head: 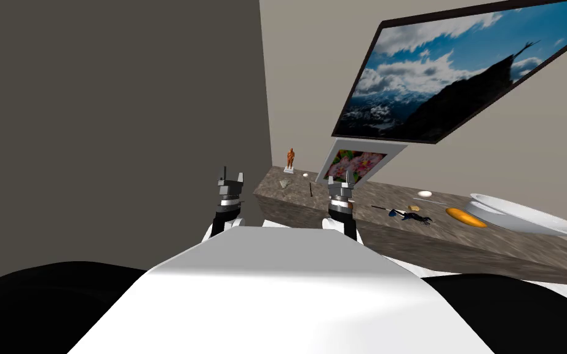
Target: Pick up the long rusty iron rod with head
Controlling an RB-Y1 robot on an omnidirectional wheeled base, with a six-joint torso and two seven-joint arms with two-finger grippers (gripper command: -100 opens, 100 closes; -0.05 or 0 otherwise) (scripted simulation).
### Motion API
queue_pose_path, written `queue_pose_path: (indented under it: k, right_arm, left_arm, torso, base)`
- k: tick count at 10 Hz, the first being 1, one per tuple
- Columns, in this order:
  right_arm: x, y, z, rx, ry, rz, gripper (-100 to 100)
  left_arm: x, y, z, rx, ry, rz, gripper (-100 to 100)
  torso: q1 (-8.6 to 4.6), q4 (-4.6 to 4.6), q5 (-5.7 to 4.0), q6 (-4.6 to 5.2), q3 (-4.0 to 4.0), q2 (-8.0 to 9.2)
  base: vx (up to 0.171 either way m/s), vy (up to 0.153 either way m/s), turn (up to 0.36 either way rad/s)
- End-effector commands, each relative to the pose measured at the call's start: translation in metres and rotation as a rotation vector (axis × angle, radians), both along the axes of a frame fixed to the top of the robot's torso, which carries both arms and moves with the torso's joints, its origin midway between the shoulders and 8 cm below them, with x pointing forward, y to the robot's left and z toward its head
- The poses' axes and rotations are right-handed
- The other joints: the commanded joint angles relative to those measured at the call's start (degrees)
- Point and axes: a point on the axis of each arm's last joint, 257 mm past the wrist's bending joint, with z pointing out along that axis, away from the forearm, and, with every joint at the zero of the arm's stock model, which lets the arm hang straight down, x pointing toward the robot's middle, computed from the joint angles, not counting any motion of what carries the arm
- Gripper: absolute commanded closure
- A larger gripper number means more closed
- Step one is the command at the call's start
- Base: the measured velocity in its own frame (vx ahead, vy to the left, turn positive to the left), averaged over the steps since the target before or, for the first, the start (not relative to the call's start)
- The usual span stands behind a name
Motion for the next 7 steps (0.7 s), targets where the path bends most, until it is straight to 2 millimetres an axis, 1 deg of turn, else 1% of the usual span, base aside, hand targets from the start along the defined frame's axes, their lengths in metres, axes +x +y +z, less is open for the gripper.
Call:
queue_pose_path:
  k: [1,3,6,7]
  right_arm:
    - [0.003,-0.002,-0.006,-0.011,0.023,0.009,-100]
    - [0.008,-0.009,-0.021,-0.025,0.074,0.022,-100]
    - [0.018,-0.029,-0.053,-0.029,0.188,0.039,-100]
    - [0.018,-0.028,-0.052,-0.040,0.190,0.044,-100]
  left_arm:
    - [0.000,0.000,0.000,0.000,0.000,0.000,0]
    - [0.000,0.000,0.000,0.000,0.000,0.000,0]
    - [0.000,0.000,0.000,0.000,0.000,0.000,0]
    - [0.000,0.000,0.000,0.000,0.000,0.000,0]
  torso:
    - [0.00,0.00,0.00,0.00,0.00,0.00]
    - [-0.09,0.02,-0.02,-0.01,0.06,0.10]
    - [-0.18,0.06,-0.04,-0.01,0.17,0.31]
    - [-0.14,0.07,-0.03,-0.01,0.17,0.30]
  base:
    - [-0.014,-0.006,0.056]
    - [-0.042,-0.022,0.089]
    - [-0.077,-0.032,0.156]
    - [-0.058,-0.022,0.036]
